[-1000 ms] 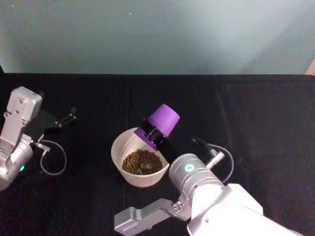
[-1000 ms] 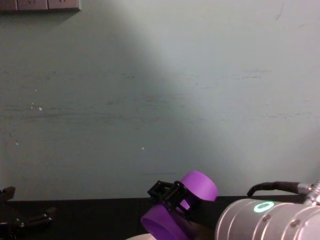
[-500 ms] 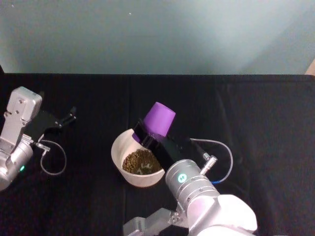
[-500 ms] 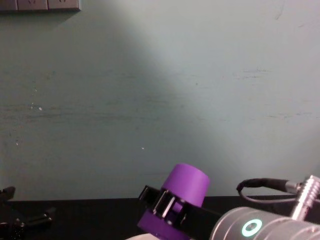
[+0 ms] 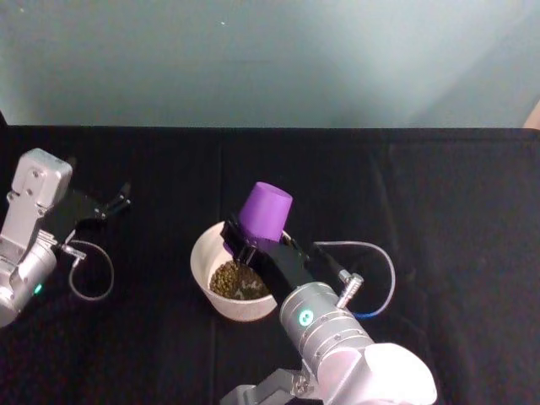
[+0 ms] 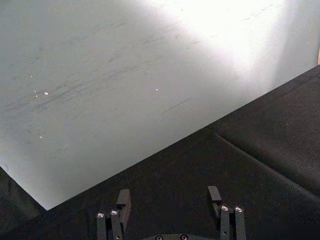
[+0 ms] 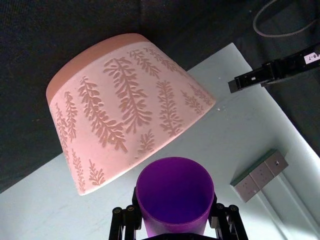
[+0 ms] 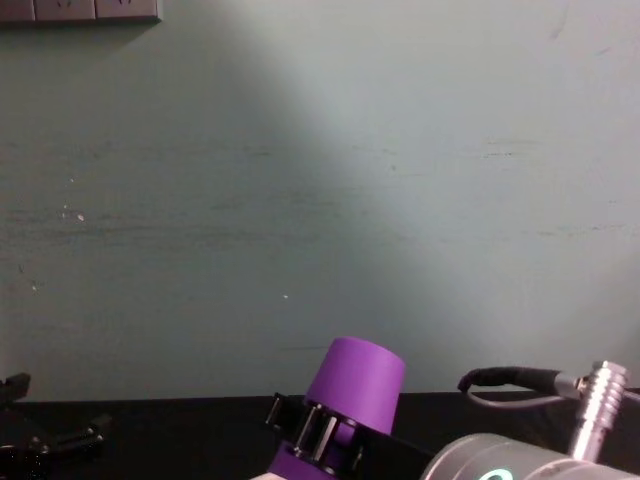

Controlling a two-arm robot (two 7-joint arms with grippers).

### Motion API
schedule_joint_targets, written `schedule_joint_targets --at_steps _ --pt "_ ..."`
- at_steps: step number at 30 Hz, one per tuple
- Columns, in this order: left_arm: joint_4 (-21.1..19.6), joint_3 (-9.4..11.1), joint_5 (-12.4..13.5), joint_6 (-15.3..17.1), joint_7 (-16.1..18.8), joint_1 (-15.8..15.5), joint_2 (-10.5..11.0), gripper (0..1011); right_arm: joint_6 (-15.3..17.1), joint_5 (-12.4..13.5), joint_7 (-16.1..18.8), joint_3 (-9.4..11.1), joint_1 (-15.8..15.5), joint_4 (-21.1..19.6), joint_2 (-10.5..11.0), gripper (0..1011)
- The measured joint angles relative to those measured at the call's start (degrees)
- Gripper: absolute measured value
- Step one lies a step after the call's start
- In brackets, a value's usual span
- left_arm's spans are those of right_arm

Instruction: Pick up the cup and pour the mung beans from the cup into the bowl.

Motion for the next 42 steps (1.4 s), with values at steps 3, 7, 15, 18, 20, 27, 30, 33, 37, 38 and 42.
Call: schedule_joint_targets --at_steps 3,7,15,18,20,27,30,33,37,38,42 --pt "0.0 0.0 0.0 0.0 0.0 0.0 0.0 1000 -0.1 -0.2 0.1 -0.2 0.1 0.1 0.0 729" --pt "0.0 0.0 0.0 0.0 0.0 0.0 0.0 1000 0.4 0.5 -0.4 0.1 -0.2 0.1 0.1 729" --pt "0.0 0.0 0.0 0.0 0.0 0.0 0.0 1000 4.8 10.9 -5.2 5.6 -4.0 -1.6 -0.4 729" --pt "0.0 0.0 0.0 0.0 0.0 0.0 0.0 1000 6.4 18.8 -8.8 9.8 -6.7 -2.7 -0.9 729" --pt "0.0 0.0 0.0 0.0 0.0 0.0 0.0 1000 6.9 24.8 -11.6 13.2 -8.7 -3.3 -1.4 729" --pt "0.0 0.0 0.0 0.0 0.0 0.0 0.0 1000 7.8 37.7 -18.2 20.3 -12.8 -3.3 -3.1 729" --pt "0.0 0.0 0.0 0.0 0.0 0.0 0.0 1000 7.7 42.2 -20.5 22.9 -14.1 -3.0 -4.0 729" --pt "0.0 0.0 0.0 0.0 0.0 0.0 0.0 1000 7.0 46.9 -22.7 25.7 -15.4 -2.6 -4.9 729" --pt "0.0 0.0 0.0 0.0 0.0 0.0 0.0 1000 4.8 54.0 -25.0 29.4 -16.9 -2.0 -5.8 729" --pt "0.0 0.0 0.0 0.0 0.0 0.0 0.0 1000 4.4 55.0 -25.3 30.0 -17.1 -1.8 -5.9 729" --pt "0.0 0.0 0.0 0.0 0.0 0.0 0.0 1000 2.0 61.4 -26.5 33.0 -18.1 -0.9 -6.5 729"
